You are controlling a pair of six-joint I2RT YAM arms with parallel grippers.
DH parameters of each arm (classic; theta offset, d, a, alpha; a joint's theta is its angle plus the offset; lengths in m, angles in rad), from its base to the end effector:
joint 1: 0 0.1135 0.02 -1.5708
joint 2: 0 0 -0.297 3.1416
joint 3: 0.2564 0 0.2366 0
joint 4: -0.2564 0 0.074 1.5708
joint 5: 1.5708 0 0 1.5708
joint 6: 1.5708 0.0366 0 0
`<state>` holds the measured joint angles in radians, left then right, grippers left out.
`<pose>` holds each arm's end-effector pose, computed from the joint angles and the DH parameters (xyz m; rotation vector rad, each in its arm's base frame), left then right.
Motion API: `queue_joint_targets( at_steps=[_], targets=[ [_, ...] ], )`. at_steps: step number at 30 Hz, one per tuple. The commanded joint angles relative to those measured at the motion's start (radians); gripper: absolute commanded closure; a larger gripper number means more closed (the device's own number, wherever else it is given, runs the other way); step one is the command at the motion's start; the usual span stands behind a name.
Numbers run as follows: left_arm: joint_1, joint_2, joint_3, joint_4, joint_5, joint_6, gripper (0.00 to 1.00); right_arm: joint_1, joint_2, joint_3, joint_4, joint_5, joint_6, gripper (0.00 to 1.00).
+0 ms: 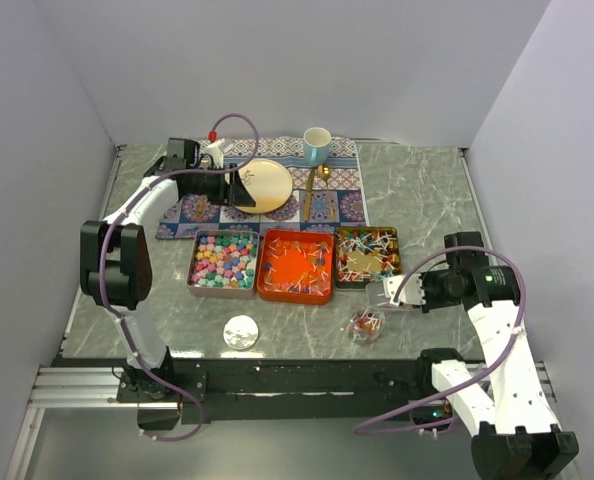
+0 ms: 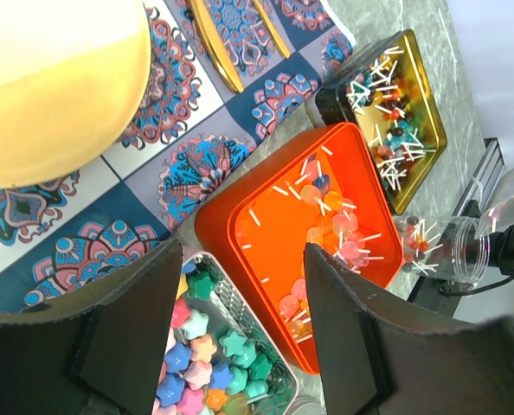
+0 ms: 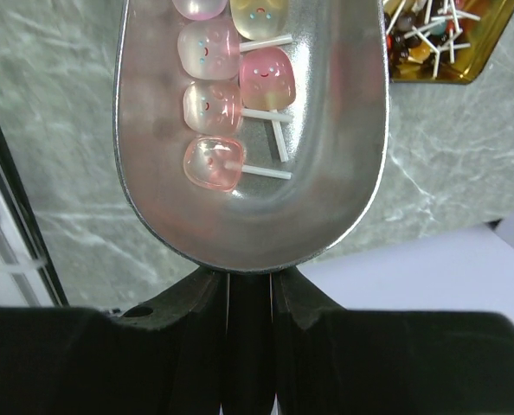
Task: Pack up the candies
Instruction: Place the fake candies in the packing bottle.
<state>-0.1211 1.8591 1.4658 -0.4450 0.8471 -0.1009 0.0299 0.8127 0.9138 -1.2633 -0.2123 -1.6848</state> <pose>0.3982 -0.0761 0.2929 0.4173 2.2759 -1.1184 0.0808 0.0101 0.3112 -2.0829 1.7239 -0.2174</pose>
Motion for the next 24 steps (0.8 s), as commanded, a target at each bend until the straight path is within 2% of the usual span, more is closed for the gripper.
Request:
queue_joint_targets(
  at_steps=[1,7,13,20,24],
  targets=[
    [0.000,-0.055,-0.024,0.048,-0.005,-0.019,0.36,-0.004,-0.026,0.040,-0.019,0.054,-0.088,1.00],
    [0.000,-0.049,-0.033,0.065,-0.003,-0.028,0.36,0.022,-0.038,0.069,-0.048,0.128,-0.180,1.00],
    [0.000,-0.038,-0.030,0.077,-0.008,-0.031,0.36,0.079,0.009,0.138,-0.079,0.195,-0.164,1.00],
    [-0.002,-0.031,-0.022,0.081,-0.003,-0.037,0.36,0.243,0.060,0.226,-0.088,0.284,-0.076,1.00],
    [0.000,-0.031,-0.025,0.088,0.001,-0.040,0.36,0.320,0.060,0.220,-0.094,0.341,-0.070,1.00]
  ],
)
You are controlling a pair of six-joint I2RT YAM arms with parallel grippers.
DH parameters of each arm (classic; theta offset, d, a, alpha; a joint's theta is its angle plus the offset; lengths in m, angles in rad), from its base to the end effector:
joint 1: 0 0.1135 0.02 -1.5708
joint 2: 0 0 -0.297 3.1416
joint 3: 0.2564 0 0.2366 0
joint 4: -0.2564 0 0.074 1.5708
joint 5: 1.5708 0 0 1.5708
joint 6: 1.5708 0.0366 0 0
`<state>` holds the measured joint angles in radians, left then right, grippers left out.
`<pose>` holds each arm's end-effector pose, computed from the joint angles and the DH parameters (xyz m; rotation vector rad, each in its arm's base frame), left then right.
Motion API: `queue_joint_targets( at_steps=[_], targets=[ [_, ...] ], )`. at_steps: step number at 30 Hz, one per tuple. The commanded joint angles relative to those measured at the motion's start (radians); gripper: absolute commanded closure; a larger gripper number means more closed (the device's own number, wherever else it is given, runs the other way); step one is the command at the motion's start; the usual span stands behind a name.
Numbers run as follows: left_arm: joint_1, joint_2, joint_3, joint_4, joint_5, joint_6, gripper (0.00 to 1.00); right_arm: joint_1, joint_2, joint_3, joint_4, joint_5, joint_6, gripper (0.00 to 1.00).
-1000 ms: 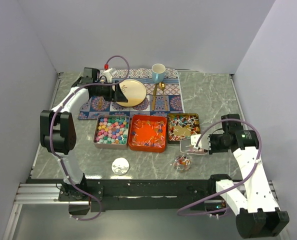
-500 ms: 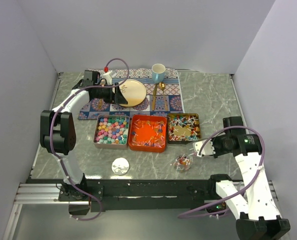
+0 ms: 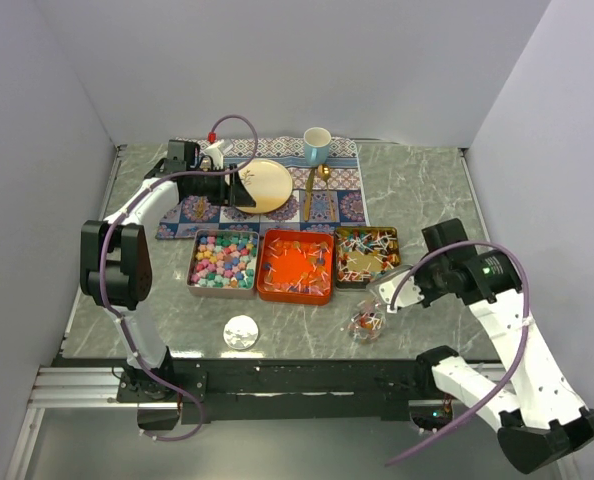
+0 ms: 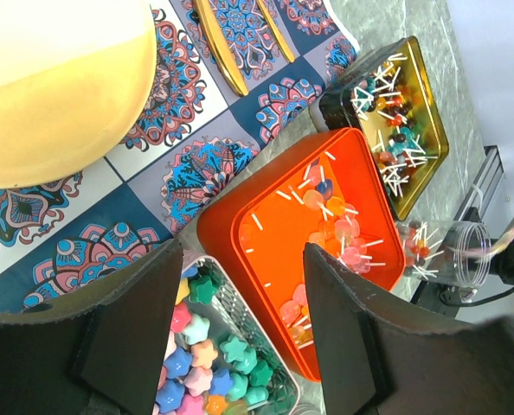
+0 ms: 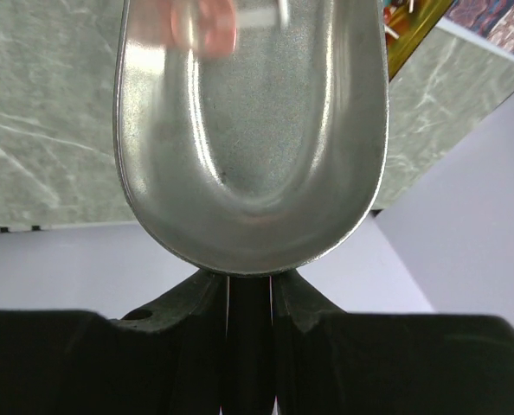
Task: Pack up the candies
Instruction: Place the fake candies in the packing bottle, then scoop the fake candies from the storage box.
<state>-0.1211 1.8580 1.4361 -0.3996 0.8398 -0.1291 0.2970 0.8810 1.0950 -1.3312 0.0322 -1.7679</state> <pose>0.3983 -0.0759 0.2873 0.3901 2.2752 -1.1187 0.0867 0.0253 0.3504 -2.3895 1.4391 -0.4652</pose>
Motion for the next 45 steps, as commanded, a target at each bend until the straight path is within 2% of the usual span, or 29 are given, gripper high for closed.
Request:
queue_joint_targets(
  at_steps=[1,10,14,19,22,26,27,29,30,31,33,34,37,39,45],
  targets=[
    [0.000,-0.034,0.003,0.044,0.010,-0.014,0.36,0.059,-0.016,0.034,-0.032,0.107,0.009,1.00],
    [0.000,-0.046,-0.006,0.042,0.004,-0.012,0.36,0.082,-0.034,0.000,-0.017,0.185,-0.027,1.00],
    [0.011,-0.062,0.000,0.038,-0.063,-0.029,0.36,0.082,-0.013,0.046,0.010,0.178,-0.016,1.00],
    [0.118,-0.177,-0.029,0.025,-0.074,-0.021,0.34,0.105,0.123,0.243,0.137,0.114,0.108,1.00],
    [0.268,-0.233,-0.072,0.007,-0.058,-0.018,0.36,0.165,0.260,0.383,0.213,0.074,0.249,1.00],
    [0.397,-0.258,-0.117,-0.079,-0.079,-0.009,0.48,0.280,0.449,0.551,0.285,0.023,0.413,1.00],
    [0.441,-0.270,-0.137,-0.079,-0.079,-0.023,0.60,0.328,0.525,0.575,0.309,0.026,0.457,1.00],
    [0.481,-0.293,-0.228,-0.056,-0.062,-0.095,0.77,0.384,0.605,0.646,0.326,0.046,0.484,1.00],
    [0.497,-0.322,-0.262,-0.039,-0.070,-0.112,0.94,0.407,0.703,0.678,0.319,0.075,0.492,1.00],
    [0.497,-0.338,-0.320,-0.035,-0.093,-0.130,0.99,0.450,0.758,0.765,0.294,0.083,0.499,1.00],
    [0.498,-0.390,-0.382,-0.010,-0.100,-0.156,0.99,0.482,0.929,0.880,0.277,0.101,0.537,1.00],
    [0.497,-0.405,-0.437,0.011,-0.108,-0.180,0.99,0.511,0.990,1.016,0.241,0.132,0.547,1.00],
    [0.497,-0.441,-0.511,0.030,-0.139,-0.195,0.99,0.551,1.199,1.256,0.187,0.216,0.541,1.00],
    [0.495,-0.463,-0.545,0.048,-0.143,-0.198,0.99,0.585,1.281,1.296,0.184,0.262,0.480,1.00],
    [0.497,-0.476,-0.621,0.111,-0.120,-0.265,0.99,0.646,1.294,1.194,0.179,0.308,0.331,1.00]
  ],
)
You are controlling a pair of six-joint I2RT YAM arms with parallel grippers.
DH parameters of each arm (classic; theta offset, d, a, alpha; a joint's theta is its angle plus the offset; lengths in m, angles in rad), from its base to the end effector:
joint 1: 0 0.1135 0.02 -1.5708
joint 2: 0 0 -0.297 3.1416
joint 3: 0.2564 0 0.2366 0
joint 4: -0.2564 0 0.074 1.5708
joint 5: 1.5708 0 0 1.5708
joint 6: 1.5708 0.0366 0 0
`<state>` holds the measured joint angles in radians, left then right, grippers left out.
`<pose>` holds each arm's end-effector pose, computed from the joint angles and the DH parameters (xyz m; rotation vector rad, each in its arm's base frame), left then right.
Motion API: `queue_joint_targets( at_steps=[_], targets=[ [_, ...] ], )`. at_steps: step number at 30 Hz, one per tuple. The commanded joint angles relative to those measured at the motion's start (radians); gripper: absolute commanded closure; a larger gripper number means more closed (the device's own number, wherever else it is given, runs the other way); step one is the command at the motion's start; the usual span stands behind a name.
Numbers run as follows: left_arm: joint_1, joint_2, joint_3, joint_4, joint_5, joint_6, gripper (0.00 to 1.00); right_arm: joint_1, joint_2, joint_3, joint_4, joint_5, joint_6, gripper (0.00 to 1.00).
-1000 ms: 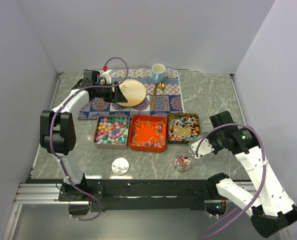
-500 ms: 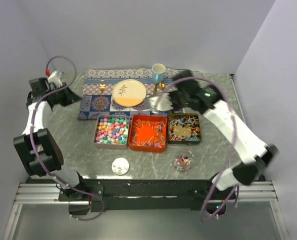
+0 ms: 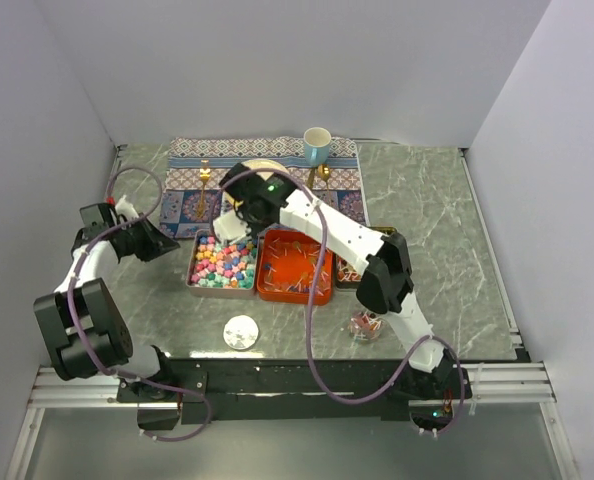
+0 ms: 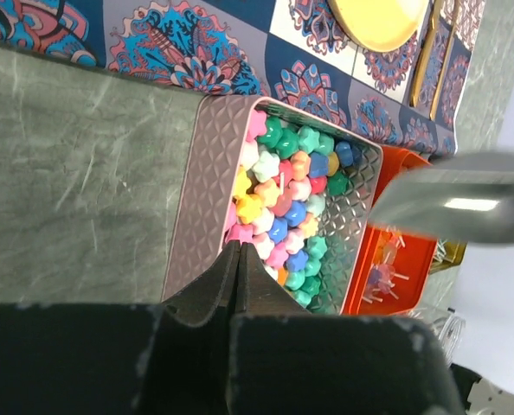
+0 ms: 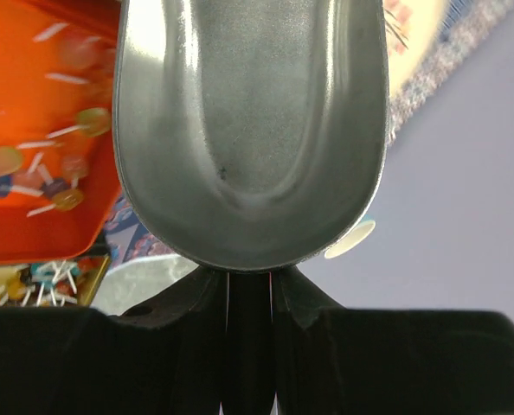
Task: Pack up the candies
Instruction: Scoop the fake candies from the storage box.
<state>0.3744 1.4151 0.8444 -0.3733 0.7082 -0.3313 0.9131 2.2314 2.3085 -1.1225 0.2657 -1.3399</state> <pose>0.2495 0.0724 0.2513 -0.5532 2.3251 -0.8605 0.3014 0.3745 0.3309 -2.3438 1.2209 -0.4954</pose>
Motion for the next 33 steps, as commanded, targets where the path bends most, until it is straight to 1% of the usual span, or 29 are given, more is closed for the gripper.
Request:
queue_joint_targets(
  at_steps=[1,5,8,10,11,16,21,24,29,33],
  targets=[
    [0.003,-0.036,-0.053,0.106,0.019,-0.080,0.99,0.033,-0.062,-0.071,-0.030,0.084,-0.114,1.00],
    [0.003,-0.033,-0.076,0.151,0.040,-0.118,0.99,0.041,-0.041,-0.135,-0.013,0.187,-0.195,1.00],
    [0.001,-0.033,-0.082,0.155,0.051,-0.118,0.99,0.041,0.011,-0.089,-0.013,0.271,-0.252,1.00],
    [0.003,-0.036,-0.082,0.162,0.065,-0.124,0.99,0.041,0.030,-0.075,0.022,0.344,-0.294,1.00],
    [0.001,-0.038,-0.084,0.165,0.068,-0.127,0.99,0.041,0.046,-0.069,0.032,0.363,-0.330,1.00],
    [0.000,-0.059,-0.084,0.178,0.082,-0.141,0.99,0.053,0.089,-0.052,0.064,0.446,-0.389,1.00],
    [0.000,-0.091,-0.105,0.191,0.096,-0.152,0.99,0.072,0.116,-0.084,0.115,0.475,-0.444,1.00],
    [0.000,-0.102,-0.113,0.194,0.090,-0.152,0.99,0.075,0.125,-0.103,0.110,0.480,-0.481,1.00],
    [0.000,-0.099,-0.120,0.189,0.092,-0.152,0.99,0.082,0.142,-0.106,0.067,0.419,-0.501,1.00],
    [0.001,-0.094,-0.093,0.139,0.088,-0.143,0.99,0.092,0.157,-0.087,0.050,0.339,-0.496,1.00]
  ],
)
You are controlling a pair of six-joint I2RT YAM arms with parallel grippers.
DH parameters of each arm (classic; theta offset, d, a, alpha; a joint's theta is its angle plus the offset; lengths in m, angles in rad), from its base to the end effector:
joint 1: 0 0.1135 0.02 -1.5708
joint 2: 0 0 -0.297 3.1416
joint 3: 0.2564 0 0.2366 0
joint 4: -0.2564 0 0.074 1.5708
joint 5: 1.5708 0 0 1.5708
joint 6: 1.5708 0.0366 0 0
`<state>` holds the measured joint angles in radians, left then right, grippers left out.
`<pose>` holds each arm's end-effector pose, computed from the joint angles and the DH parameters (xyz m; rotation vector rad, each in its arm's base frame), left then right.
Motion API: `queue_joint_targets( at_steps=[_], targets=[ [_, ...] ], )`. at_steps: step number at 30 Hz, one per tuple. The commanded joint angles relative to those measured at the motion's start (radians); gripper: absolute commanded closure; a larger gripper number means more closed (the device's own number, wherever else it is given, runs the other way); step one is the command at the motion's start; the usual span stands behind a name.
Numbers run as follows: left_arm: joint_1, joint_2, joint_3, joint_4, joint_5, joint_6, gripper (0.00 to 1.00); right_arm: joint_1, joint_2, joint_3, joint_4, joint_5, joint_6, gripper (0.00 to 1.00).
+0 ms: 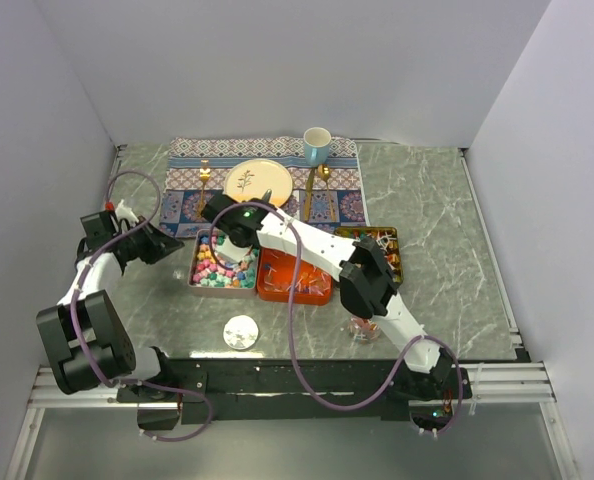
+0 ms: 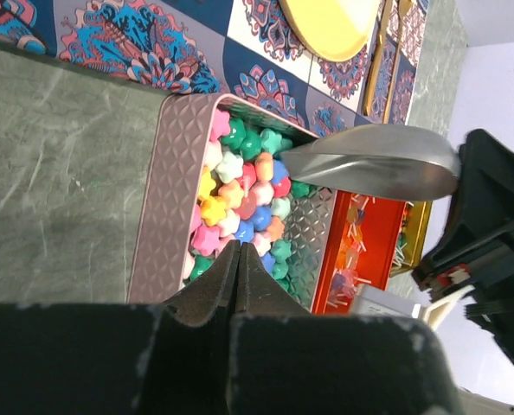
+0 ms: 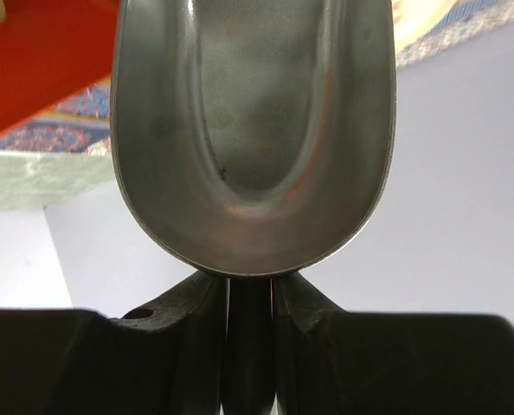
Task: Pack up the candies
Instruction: Scoop the fake candies from the storage box.
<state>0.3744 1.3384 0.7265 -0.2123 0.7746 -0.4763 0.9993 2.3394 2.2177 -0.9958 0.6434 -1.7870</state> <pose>0.2341 0.0645 0.2466 -0.6055 2.2143 -0.9687 0.2922 0.4138 0.2659 -2.6861 0.6984 -1.0966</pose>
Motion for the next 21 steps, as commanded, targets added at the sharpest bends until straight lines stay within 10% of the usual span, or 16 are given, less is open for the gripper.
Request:
queue_joint_targets(
  at_steps=[1,12,15,21],
  targets=[
    [0.004,-0.021,0.033,-0.080,0.028,0.002,0.99,0.007,0.052,0.007,-0.087,-0.071,-0.042,1.00],
    [0.133,-0.114,-0.071,-0.345,0.147,-0.134,0.99,-0.005,0.087,0.011,-0.070,-0.172,0.063,1.00],
    [0.162,-0.087,-0.105,-0.292,0.216,-0.206,0.42,-0.010,0.089,0.011,-0.052,-0.189,0.077,1.00],
    [0.182,-0.013,-0.167,-0.314,0.361,-0.326,0.20,-0.008,0.081,0.019,-0.043,-0.212,0.109,1.00]
  ],
)
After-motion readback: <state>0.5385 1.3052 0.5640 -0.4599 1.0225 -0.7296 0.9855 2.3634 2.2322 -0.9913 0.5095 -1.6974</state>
